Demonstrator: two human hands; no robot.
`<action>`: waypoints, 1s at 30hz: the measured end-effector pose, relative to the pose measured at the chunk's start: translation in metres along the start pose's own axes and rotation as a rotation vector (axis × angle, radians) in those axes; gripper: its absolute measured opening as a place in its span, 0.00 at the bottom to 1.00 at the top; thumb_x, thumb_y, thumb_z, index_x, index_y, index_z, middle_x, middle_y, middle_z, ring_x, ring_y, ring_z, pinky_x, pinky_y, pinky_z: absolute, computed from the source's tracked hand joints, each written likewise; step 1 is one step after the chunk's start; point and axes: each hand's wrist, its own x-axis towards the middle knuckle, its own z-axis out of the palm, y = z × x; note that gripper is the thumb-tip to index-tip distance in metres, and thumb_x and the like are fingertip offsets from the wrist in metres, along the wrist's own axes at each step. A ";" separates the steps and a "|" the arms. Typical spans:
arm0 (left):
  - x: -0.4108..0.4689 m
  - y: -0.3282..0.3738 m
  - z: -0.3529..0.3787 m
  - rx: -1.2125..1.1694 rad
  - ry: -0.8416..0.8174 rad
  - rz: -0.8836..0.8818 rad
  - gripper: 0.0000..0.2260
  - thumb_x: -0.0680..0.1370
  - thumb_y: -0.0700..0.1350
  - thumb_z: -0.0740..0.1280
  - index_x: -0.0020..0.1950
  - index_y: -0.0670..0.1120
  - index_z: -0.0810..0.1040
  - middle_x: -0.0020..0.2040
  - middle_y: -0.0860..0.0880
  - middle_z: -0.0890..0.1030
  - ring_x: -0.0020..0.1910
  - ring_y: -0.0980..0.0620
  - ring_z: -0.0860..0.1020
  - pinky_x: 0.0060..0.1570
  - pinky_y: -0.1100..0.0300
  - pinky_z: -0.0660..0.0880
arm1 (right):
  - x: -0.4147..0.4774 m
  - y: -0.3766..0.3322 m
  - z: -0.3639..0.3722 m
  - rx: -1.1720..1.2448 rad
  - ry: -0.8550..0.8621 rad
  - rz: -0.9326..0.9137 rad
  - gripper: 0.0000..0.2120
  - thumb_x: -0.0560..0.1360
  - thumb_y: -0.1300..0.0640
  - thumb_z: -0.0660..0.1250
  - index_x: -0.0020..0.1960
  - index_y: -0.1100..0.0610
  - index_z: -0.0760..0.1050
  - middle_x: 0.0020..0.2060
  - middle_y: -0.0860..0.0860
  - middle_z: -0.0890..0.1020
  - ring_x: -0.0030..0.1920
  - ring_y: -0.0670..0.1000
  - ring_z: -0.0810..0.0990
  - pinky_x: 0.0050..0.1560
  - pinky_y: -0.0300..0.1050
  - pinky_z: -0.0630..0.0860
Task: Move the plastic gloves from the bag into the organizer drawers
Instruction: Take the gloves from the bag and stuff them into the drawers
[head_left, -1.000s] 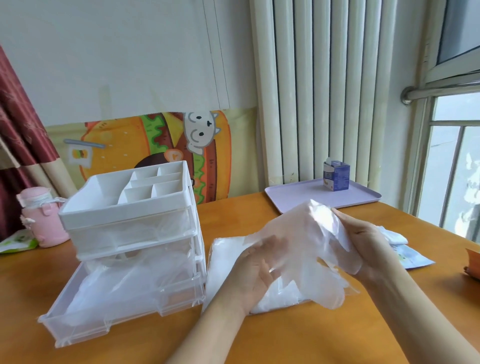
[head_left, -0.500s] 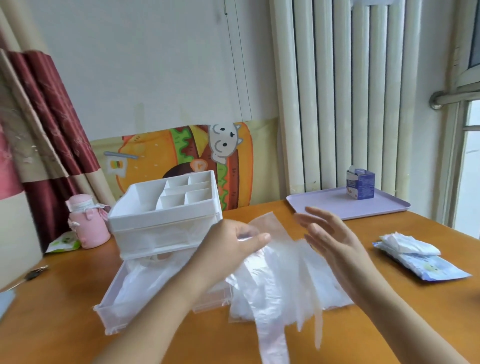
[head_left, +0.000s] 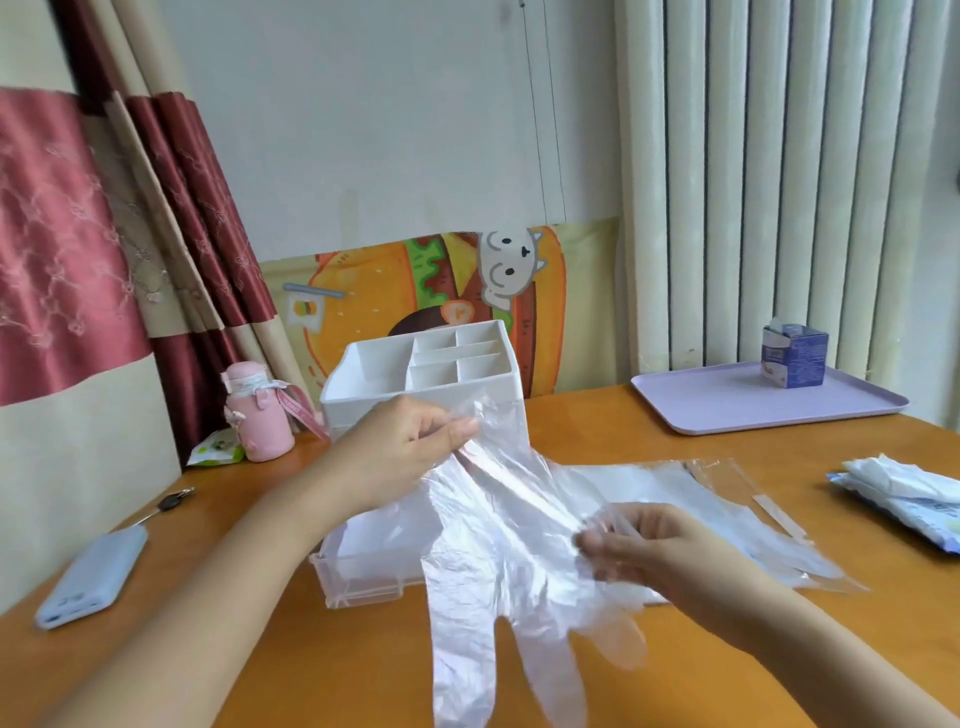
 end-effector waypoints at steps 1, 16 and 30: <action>-0.003 -0.008 -0.001 0.007 0.032 -0.036 0.22 0.78 0.57 0.61 0.38 0.41 0.80 0.20 0.54 0.62 0.20 0.58 0.62 0.26 0.66 0.62 | 0.005 -0.004 0.002 0.033 0.020 -0.013 0.07 0.73 0.57 0.69 0.37 0.57 0.77 0.33 0.49 0.79 0.34 0.44 0.76 0.40 0.32 0.73; -0.014 -0.091 -0.014 0.362 0.174 -0.500 0.18 0.73 0.49 0.73 0.29 0.42 0.72 0.26 0.46 0.68 0.28 0.48 0.68 0.30 0.59 0.62 | 0.138 -0.055 0.034 -0.938 0.559 0.029 0.15 0.73 0.50 0.70 0.37 0.62 0.80 0.28 0.50 0.79 0.29 0.50 0.77 0.29 0.40 0.72; -0.003 -0.091 0.003 0.528 0.122 -0.562 0.06 0.76 0.44 0.68 0.43 0.43 0.77 0.48 0.43 0.82 0.48 0.44 0.81 0.37 0.58 0.70 | 0.124 -0.025 0.118 -1.013 -0.087 0.200 0.13 0.80 0.63 0.51 0.58 0.66 0.72 0.62 0.60 0.75 0.59 0.59 0.73 0.56 0.45 0.69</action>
